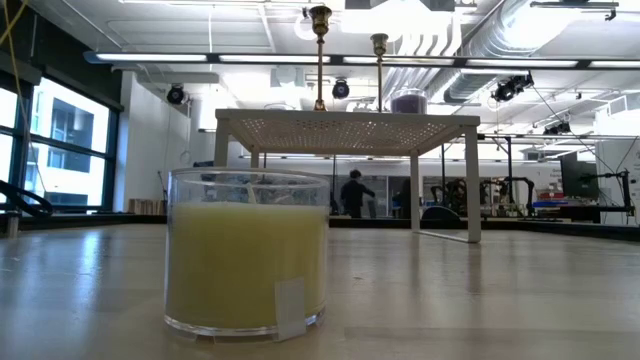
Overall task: Pick & Place candle stick holders
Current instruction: Put the gold candle holder on the shelf
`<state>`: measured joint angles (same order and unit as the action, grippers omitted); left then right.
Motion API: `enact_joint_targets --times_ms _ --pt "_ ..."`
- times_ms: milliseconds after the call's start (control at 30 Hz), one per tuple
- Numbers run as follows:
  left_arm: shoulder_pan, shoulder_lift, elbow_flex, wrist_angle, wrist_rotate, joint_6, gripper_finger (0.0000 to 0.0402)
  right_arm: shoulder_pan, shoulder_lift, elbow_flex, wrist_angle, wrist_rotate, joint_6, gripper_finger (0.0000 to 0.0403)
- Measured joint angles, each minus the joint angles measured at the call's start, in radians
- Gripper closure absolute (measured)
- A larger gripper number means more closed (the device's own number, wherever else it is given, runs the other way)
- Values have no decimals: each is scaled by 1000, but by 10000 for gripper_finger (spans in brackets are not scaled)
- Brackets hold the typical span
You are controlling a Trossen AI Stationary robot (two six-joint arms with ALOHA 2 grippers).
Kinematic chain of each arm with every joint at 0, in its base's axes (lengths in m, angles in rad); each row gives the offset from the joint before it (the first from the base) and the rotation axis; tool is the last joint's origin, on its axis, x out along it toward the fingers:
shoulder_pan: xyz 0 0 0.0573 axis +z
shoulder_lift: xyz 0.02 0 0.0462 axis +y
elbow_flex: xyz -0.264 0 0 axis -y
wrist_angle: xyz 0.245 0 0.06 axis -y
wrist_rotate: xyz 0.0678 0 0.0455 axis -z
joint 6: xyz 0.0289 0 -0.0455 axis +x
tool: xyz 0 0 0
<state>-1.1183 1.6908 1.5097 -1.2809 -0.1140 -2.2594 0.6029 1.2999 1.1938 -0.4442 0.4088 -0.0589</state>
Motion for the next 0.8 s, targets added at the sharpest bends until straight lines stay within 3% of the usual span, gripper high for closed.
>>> enact_joint_targets --times_ms 200,367,800 --pt "0 42 0 -4 83 2 19 0 0 0 0 0 0 402" --pt "0 47 0 -1 74 8 31 0 0 0 0 0 0 402" --pt "0 47 0 -18 25 10 153 0 0 0 1 0 11 402"
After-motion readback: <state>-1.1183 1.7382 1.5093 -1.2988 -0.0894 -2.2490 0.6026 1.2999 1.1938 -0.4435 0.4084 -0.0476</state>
